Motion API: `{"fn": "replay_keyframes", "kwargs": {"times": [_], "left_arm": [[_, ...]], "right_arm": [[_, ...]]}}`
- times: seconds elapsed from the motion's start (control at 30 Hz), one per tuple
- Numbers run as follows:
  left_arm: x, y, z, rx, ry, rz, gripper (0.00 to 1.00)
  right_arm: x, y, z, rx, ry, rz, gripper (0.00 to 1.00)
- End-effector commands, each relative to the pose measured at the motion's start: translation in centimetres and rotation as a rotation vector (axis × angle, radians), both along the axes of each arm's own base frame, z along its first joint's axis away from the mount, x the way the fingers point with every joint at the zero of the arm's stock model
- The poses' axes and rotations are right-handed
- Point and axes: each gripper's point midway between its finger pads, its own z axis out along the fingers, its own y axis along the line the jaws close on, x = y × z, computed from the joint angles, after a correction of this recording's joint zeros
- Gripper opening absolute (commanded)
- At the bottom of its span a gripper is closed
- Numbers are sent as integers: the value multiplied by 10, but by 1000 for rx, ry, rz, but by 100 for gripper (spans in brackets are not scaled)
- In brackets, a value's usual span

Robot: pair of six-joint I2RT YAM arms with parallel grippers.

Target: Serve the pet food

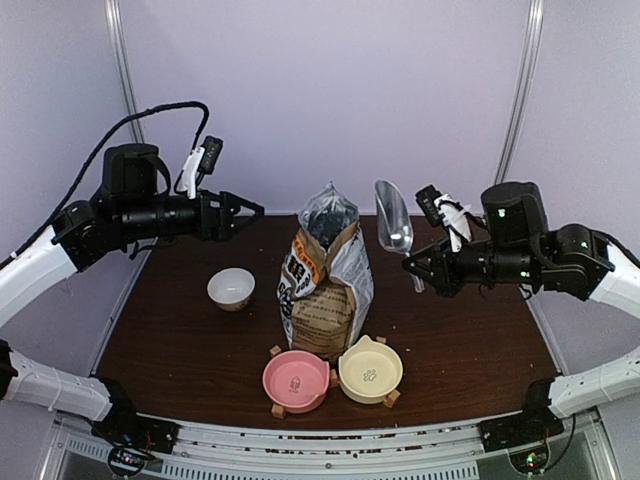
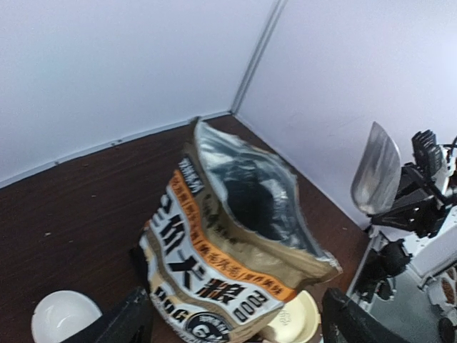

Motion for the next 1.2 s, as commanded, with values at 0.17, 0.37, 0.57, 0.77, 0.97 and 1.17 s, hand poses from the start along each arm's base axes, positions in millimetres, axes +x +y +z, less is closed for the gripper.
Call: {"fn": "replay_keyframes", "kwargs": {"times": [0.17, 0.37, 0.57, 0.77, 0.97, 1.17], "left_arm": [[-48, -59, 51, -262, 49, -377, 85], [-45, -67, 15, -200, 175, -372, 85], [-47, -73, -13, -144, 269, -385, 73], [-52, -77, -24, -125, 306, -401, 53], [-56, -77, -31, -112, 328, -412, 46], [-59, -79, -34, -107, 340, -429, 35]], "right_arm": [[-27, 66, -9, -299, -102, 218, 0], [-25, 84, -13, -388, -154, 238, 0], [-25, 91, -13, -427, -182, 248, 0], [-22, 91, -12, -443, -198, 241, 0], [-22, 91, -14, -457, -200, 238, 0], [-20, 92, -16, -475, -202, 239, 0]]}}
